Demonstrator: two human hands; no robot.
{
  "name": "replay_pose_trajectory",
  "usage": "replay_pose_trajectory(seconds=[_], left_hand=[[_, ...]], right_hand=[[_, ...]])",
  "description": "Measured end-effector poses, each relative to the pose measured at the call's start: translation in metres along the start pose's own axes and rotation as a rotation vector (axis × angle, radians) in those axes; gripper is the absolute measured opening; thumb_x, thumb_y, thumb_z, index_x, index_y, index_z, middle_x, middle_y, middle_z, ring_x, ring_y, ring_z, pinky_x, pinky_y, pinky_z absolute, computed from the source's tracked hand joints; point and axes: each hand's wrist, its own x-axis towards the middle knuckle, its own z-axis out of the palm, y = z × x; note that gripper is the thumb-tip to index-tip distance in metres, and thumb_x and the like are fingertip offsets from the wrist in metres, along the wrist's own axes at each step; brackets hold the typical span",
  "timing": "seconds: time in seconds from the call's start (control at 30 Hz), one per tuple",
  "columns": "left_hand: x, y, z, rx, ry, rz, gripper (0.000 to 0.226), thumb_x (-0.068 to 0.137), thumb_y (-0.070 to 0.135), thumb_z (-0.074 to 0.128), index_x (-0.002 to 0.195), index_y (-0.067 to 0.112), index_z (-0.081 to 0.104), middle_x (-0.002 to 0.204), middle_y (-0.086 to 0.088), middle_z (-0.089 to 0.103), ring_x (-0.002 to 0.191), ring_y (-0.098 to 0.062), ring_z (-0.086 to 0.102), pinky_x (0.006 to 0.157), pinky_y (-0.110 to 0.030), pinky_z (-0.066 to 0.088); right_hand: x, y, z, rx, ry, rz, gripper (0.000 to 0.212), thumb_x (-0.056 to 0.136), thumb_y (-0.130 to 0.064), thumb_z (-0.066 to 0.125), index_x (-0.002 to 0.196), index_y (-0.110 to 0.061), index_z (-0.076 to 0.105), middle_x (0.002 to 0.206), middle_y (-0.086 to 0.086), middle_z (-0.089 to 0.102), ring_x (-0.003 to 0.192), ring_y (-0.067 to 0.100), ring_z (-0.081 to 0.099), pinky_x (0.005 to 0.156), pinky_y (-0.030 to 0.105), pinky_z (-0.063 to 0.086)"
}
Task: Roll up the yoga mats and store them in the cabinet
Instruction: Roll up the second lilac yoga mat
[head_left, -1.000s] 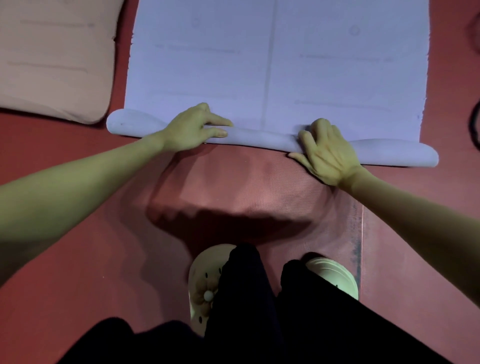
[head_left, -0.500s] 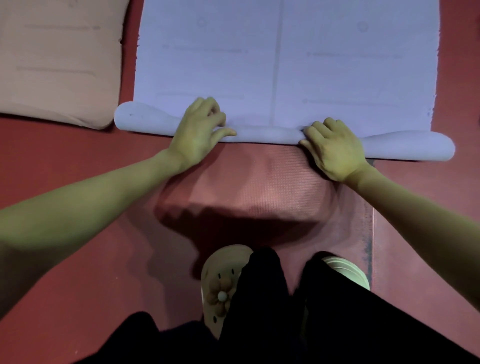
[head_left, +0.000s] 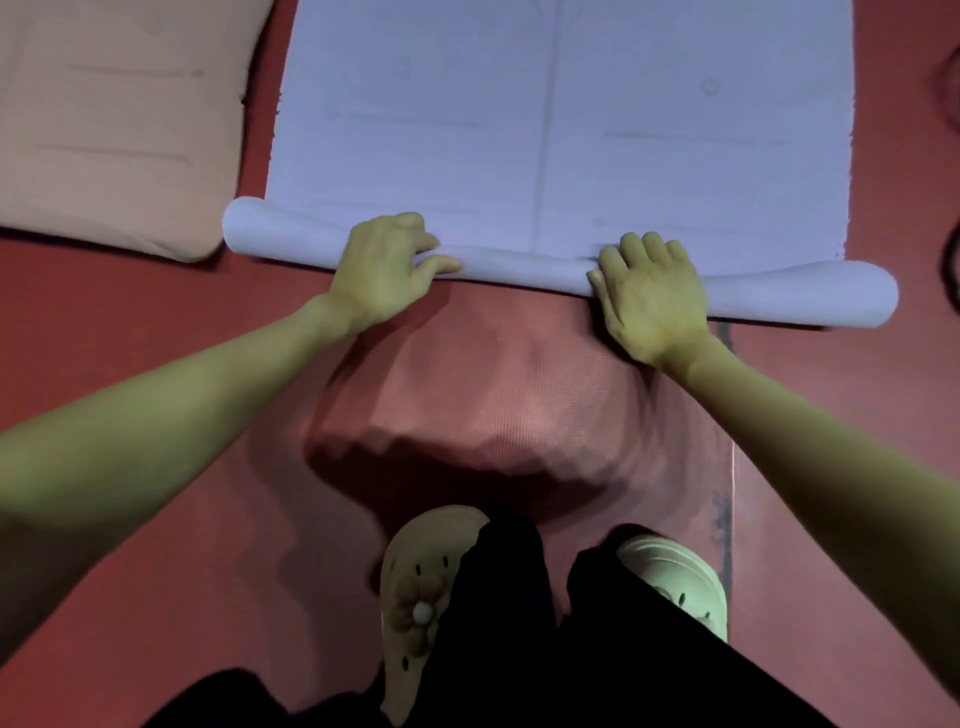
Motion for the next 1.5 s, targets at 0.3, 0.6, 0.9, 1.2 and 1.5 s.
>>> replay_pose_trajectory(seconds=[0.3, 0.6, 0.9, 1.2, 1.5], left_hand=[[0.037, -0.005, -0.008, -0.158, -0.179, -0.341, 0.031, 0.076, 0.044, 0.076, 0.084, 0.014, 0.077, 0.079, -0.002, 0.071, 0.078, -0.020, 0.061, 0.071, -0.026, 0.041], [0.039, -0.016, 0.004, -0.366, -0.124, -0.424, 0.037, 0.062, 0.038, 0.087, 0.083, 0.024, 0.060, 0.098, -0.003, 0.053, 0.083, -0.011, 0.050, 0.081, -0.026, 0.044], [0.019, 0.006, 0.000, -0.284, 0.082, -0.223, 0.024, 0.075, 0.028, 0.078, 0.074, 0.010, 0.061, 0.077, -0.001, 0.055, 0.072, -0.019, 0.052, 0.070, -0.028, 0.039], [0.004, -0.001, 0.010, 0.137, 0.146, 0.084, 0.048, 0.089, 0.052, 0.052, 0.093, 0.007, 0.064, 0.086, -0.009, 0.059, 0.079, -0.032, 0.057, 0.080, -0.041, 0.041], [0.036, -0.015, 0.002, -0.031, -0.026, 0.068, 0.055, 0.086, 0.059, 0.043, 0.094, 0.011, 0.070, 0.091, -0.005, 0.061, 0.077, -0.028, 0.057, 0.074, -0.036, 0.043]], right_hand=[[0.016, 0.010, 0.005, 0.065, 0.096, -0.093, 0.022, 0.099, -0.025, 0.040, 0.088, -0.006, 0.045, 0.079, 0.018, 0.053, 0.068, 0.035, 0.050, 0.059, 0.040, 0.037], [0.007, 0.001, 0.012, 0.048, 0.165, -0.014, 0.031, 0.100, -0.034, 0.043, 0.088, -0.005, 0.045, 0.087, 0.018, 0.051, 0.076, 0.031, 0.044, 0.069, 0.040, 0.028], [0.033, 0.024, 0.011, 0.080, 0.063, -0.262, 0.042, 0.101, -0.041, 0.034, 0.088, -0.004, 0.050, 0.086, 0.018, 0.053, 0.072, 0.034, 0.050, 0.063, 0.041, 0.041], [0.043, 0.026, 0.002, 0.193, -0.094, -0.174, 0.054, 0.097, -0.046, 0.026, 0.092, 0.000, 0.055, 0.088, 0.020, 0.055, 0.076, 0.038, 0.054, 0.070, 0.044, 0.046], [0.038, 0.008, 0.005, 0.042, 0.067, -0.045, 0.042, 0.099, -0.041, 0.040, 0.088, -0.002, 0.050, 0.089, 0.019, 0.050, 0.075, 0.034, 0.049, 0.066, 0.040, 0.037]])
